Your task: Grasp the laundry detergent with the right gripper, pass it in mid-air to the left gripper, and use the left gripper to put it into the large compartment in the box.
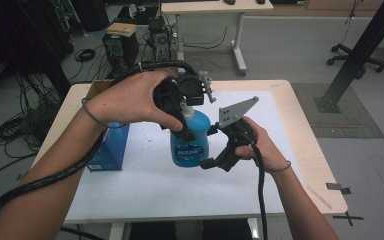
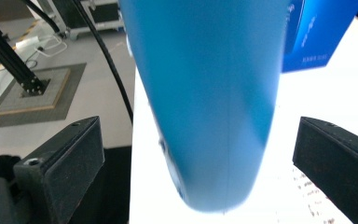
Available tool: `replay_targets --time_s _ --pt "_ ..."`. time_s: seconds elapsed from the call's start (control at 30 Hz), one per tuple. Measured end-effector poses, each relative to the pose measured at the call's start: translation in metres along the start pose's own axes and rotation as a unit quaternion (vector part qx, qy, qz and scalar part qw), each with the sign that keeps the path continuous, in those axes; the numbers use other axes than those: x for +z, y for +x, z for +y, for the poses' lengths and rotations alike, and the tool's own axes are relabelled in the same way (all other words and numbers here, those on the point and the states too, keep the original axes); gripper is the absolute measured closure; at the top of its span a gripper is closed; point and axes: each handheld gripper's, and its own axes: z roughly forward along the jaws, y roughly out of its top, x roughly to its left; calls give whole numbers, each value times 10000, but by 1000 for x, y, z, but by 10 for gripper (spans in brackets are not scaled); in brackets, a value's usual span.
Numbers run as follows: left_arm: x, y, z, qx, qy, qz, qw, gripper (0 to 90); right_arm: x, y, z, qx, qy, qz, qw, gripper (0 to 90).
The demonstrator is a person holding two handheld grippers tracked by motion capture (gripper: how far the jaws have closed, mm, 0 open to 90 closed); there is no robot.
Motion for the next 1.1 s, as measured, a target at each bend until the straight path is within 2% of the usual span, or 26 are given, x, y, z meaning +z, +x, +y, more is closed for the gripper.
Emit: replay_targets --time_s 0.03,0.07,0.2,0.23,0.33,0.37,0.53,0.57,0.63,0.67,0.73,0.77,0.9,0.93,1.03,1.07,1.1 --pt "0 0 0 0 0 0 10000 379 0 0 0 0 0 0 10000 19" --pt "0 0 0 0 0 0 10000 379 -7 -1 -3 83 286 -13 9996 19" --pt "-1 0 -1 -34 17 25 10000 379 -10 -1 -4 91 363 -44 9993 19" --pt "-1 0 -1 -34 17 25 10000 379 -15 -3 -7 108 571 -61 9983 19" --pt "-3 0 -3 -62 1 38 10000 379 -17 -4 -9 139 675 -71 9976 19" --pt "-3 0 -3 -62 1 38 10000 379 -21 -6 -14 186 986 -199 9948 19" --pt "-7 0 -7 -97 -20 52 9999 379 -26 -8 -19 243 1165 -247 9926 21" --pt "-7 0 -7 -97 -20 52 9999 379 -35 -9 -27 292 1351 -364 9897 21" --pt "-9 1 -9 -144 -43 75 9999 379 -38 -10 -29 302 1385 -394 9891 21" --pt "-9 1 -9 -144 -43 75 9999 379 -46 -11 -36 389 1561 -476 9858 21" --pt "-11 2 -10 -176 -22 96 9998 379 -46 -11 -36 389 1561 -476 9858 21" --pt "-11 2 -10 -176 -22 96 9998 379 -54 -13 -47 498 1794 -554 9809 21" --pt "-15 2 -10 -205 -13 115 9997 379 -56 -15 -53 548 1886 -629 9785 21" --pt "-15 2 -10 -205 -13 115 9997 379 -58 -19 -65 684 2097 -729 9727 21" --pt "-17 3 -9 -277 -43 166 9995 379 -58 -19 -65 684 2097 -729 9727 23" --pt "-17 3 -9 -277 -43 166 9995 379 -58 -22 -73 769 2201 -774 9694 23" --pt "-18 3 -9 -271 -25 216 9994 379 -58 -22 -73 769 2201 -774 9694 26"
